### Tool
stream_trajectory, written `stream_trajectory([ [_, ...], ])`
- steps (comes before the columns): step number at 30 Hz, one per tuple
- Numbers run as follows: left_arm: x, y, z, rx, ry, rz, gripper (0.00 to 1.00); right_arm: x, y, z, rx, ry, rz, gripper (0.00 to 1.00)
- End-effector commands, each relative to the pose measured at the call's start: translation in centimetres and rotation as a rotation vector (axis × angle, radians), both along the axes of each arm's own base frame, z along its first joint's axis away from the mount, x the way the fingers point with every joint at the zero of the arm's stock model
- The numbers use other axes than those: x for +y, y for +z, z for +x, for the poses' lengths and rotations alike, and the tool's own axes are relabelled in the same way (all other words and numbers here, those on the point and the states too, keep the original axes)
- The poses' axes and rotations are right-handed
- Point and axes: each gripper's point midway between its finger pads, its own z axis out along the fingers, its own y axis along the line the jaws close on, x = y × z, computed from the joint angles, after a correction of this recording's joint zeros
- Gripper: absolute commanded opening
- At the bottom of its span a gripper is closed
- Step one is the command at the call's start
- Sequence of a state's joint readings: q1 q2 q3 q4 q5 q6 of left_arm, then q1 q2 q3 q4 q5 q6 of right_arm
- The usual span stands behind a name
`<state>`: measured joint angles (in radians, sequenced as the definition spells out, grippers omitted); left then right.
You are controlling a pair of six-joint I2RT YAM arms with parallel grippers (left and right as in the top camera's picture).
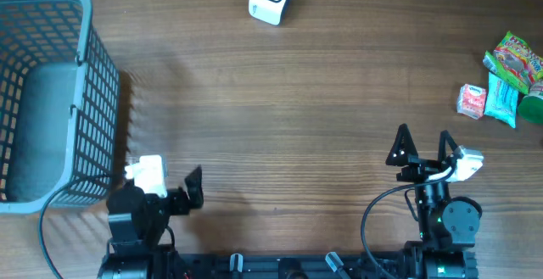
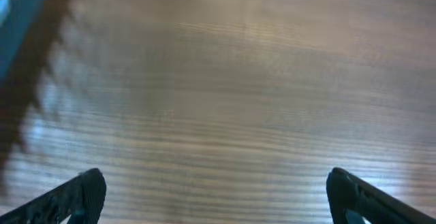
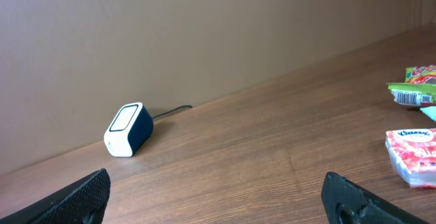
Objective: Scan the item barcode
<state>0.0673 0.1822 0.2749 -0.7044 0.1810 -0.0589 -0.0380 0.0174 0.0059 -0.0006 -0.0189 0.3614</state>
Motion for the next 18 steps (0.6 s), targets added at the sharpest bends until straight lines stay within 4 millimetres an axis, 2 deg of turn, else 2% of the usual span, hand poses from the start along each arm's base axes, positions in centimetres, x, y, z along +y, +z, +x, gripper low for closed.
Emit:
stream_trajectory([
  [1, -1.7, 5.5, 2.6, -0.271, -0.090, -0.015, 1.00, 0.3, 0.2, 0.0, -0.011, 0.015, -0.015, 1.00],
  [2, -2.0, 6.6, 3.3, -0.348, -0.104, -0.006, 1.00, 0.3, 0.2, 0.0, -0.011, 0.015, -0.015, 1.00],
  [4, -2.6, 7.1, 3.8, -0.426, -0.125, -0.003, 1.00, 0.3, 0.2, 0.0, -0.011, 0.015, -0.015, 1.00],
  [9, -2.7, 5.2, 3.7, -0.479, -0.130, -0.001, 1.00, 0.3, 0.2, 0.0, -0.011, 0.015, -0.014, 1.00],
  [15, -1.7, 5.3, 4.0, -0.494, -0.074, 0.020, 1.00, 0.3, 0.2, 0.0, -0.011, 0.015, -0.015, 1.00],
  [18, -1.3, 5.8, 4.5, -0.558, -0.052, 0.026, 1.00, 0.3, 0.2, 0.0, -0.011, 0.015, -0.014, 1.00],
])
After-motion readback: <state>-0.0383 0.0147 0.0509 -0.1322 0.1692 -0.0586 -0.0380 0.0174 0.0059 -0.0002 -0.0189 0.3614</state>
